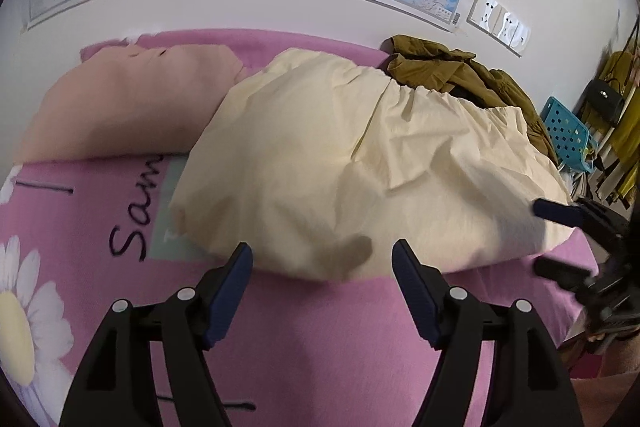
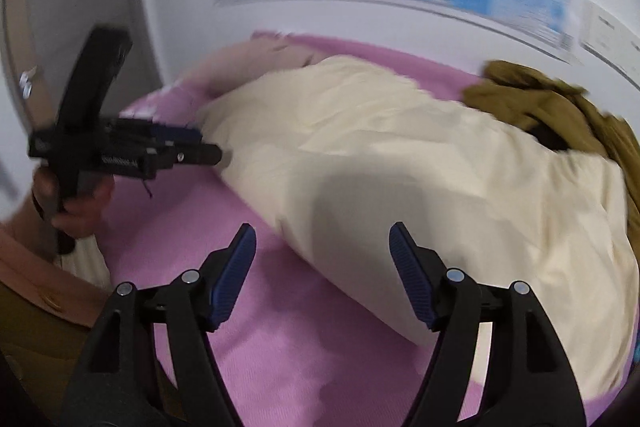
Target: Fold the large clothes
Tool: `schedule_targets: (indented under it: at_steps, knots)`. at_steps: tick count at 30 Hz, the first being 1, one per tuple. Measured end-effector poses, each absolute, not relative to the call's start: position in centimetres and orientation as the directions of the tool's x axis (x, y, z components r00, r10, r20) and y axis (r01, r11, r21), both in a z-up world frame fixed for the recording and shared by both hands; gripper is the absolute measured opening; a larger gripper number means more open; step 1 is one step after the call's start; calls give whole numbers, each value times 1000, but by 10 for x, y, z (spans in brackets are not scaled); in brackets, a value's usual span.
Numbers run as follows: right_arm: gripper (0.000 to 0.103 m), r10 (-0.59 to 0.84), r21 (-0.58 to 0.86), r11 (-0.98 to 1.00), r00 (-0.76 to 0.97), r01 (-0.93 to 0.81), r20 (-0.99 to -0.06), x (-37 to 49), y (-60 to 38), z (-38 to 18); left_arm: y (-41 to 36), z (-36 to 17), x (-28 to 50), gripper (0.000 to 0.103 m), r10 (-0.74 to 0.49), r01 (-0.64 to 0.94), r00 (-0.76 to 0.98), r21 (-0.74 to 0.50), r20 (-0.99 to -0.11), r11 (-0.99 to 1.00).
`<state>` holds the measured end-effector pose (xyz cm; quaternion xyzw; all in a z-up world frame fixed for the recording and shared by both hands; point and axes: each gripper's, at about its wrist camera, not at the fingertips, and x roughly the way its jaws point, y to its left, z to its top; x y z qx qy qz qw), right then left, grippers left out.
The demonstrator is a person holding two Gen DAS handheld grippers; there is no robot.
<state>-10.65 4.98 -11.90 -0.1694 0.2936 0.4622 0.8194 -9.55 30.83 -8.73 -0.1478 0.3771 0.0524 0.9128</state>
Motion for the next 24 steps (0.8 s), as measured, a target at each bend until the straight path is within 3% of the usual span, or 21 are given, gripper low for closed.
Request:
schedule_targets:
  at_steps: [4, 7, 9, 10, 13, 14, 16, 18, 24]
  knots:
    - [77, 607, -177, 457, 451, -872, -654, -118, 80, -133, 312, -94, -104, 70, -57, -211, 702, -284, -710, 935]
    - [76, 560, -301, 432, 514, -850, -650, -119, 94, -143, 311, -102, -108, 70, -114, -196, 693, -338, -712, 921]
    - [70, 532, -356, 432, 552, -829, -642, -115, 98, -148, 310, -108, -107, 70, -154, -185, 683, -373, -714, 909]
    - [59, 508, -400, 435, 587, -807, -631, -112, 100, -152, 310, -111, -105, 71, -174, -182, 678, -392, -714, 902]
    - [45, 533, -347, 447, 557, -824, -636, -101, 93, -147, 308, -110, -100, 75, -204, -160, 687, -419, -698, 894]
    - [36, 555, -298, 464, 536, -834, -636, -96, 89, -140, 307, -110, -96, 75, -237, -145, 687, -449, -687, 882]
    - [29, 619, -153, 497, 473, -854, -627, -81, 77, -124, 306, -109, -89, 75, -292, -117, 690, -500, -662, 858]
    - [26, 655, -80, 517, 453, -852, -605, -75, 69, -114, 305, -106, -82, 75, -318, -101, 701, -531, -638, 842]
    - [24, 666, -51, 507, 429, -860, -610, -76, 70, -116, 323, -103, -58, 77, -383, -99, 759, -675, -526, 731]
